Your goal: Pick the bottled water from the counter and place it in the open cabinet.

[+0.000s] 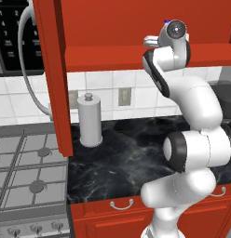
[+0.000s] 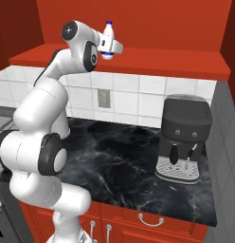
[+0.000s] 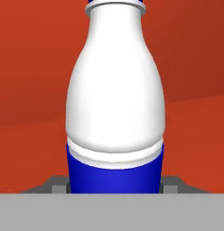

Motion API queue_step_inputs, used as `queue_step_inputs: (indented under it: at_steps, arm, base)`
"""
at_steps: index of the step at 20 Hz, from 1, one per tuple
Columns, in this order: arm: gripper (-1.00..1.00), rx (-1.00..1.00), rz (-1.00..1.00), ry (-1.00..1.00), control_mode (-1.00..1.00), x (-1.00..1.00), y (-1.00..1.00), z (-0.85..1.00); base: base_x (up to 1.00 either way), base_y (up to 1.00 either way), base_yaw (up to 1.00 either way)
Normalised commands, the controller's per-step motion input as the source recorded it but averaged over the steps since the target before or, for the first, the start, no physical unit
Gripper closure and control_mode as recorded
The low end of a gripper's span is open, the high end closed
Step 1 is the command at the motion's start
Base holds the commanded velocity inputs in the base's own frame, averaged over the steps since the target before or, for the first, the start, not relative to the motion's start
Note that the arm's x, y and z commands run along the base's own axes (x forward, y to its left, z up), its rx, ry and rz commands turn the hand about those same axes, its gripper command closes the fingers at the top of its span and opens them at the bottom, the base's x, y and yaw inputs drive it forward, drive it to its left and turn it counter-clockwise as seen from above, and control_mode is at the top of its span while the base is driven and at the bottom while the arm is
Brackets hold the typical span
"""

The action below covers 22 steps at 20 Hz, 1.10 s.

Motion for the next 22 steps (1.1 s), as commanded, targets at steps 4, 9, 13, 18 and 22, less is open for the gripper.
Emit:
queue_step_inputs:
  at_steps: [4,9,13,18,22]
  arm:
    - [1.0,-0.04,0.03,0.0,-1.0,0.18,0.0,-0.21]
    - [1.0,-0.03,0.01,0.0,-1.0,0.14,0.0,-0.22]
    - [1.0,-0.03,0.02,0.0,-1.0,0.08,0.0,-0.23]
    - [1.0,-0.04,0.02,-0.01,-1.0,0.0,0.0,-0.32]
    - [1.0,-0.05,0.02,0.0,-1.0,0.0,0.0,-0.34]
  base:
    - [0.0,0.0,0.0]
    - [0.0,0.0,0.0]
    - [0.0,0.0,0.0]
    - [0.0,0.0,0.0]
    - [0.0,0.0,0.0]
